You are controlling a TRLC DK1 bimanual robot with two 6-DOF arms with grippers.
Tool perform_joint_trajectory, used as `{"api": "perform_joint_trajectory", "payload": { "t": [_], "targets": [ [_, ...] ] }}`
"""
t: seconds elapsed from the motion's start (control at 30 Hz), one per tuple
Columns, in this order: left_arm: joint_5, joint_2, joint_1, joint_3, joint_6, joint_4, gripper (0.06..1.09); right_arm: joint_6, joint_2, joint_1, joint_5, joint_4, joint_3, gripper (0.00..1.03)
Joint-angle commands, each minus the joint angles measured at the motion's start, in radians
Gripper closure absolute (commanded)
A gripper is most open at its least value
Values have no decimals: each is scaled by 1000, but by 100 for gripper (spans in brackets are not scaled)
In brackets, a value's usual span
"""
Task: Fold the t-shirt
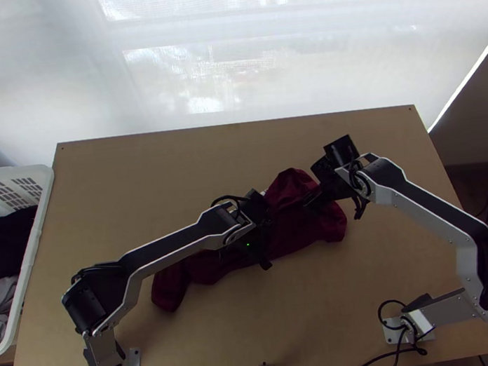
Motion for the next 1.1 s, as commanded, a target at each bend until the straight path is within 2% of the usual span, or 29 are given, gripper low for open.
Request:
{"api": "perform_joint_trajectory", "payload": {
  "t": [0.0,0.07,0.2,0.3,0.43,0.9,0.97,1.07],
  "targets": [
    [-5,4,2,0,22,5,92,2,-10,0,0,0,-14,4],
    [-5,0,2,0,34,2,96,2,-12,0,0,0,-16,4],
    [-5,-11,0,1,42,-3,94,2,-16,0,0,0,-22,4],
    [-5,-19,2,6,45,-11,81,2,-18,0,0,0,-25,4],
    [-5,-17,34,23,47,-9,77,1,-21,0,0,0,-34,4],
    [-4,7,37,32,45,-12,77,-3,-22,-1,1,0,-36,4],
    [-2,9,33,29,40,-18,78,-3,-22,-3,1,2,-37,4],
    [4,7,20,29,37,-34,92,-3,-22,-9,1,6,-39,4]
  ]
}}
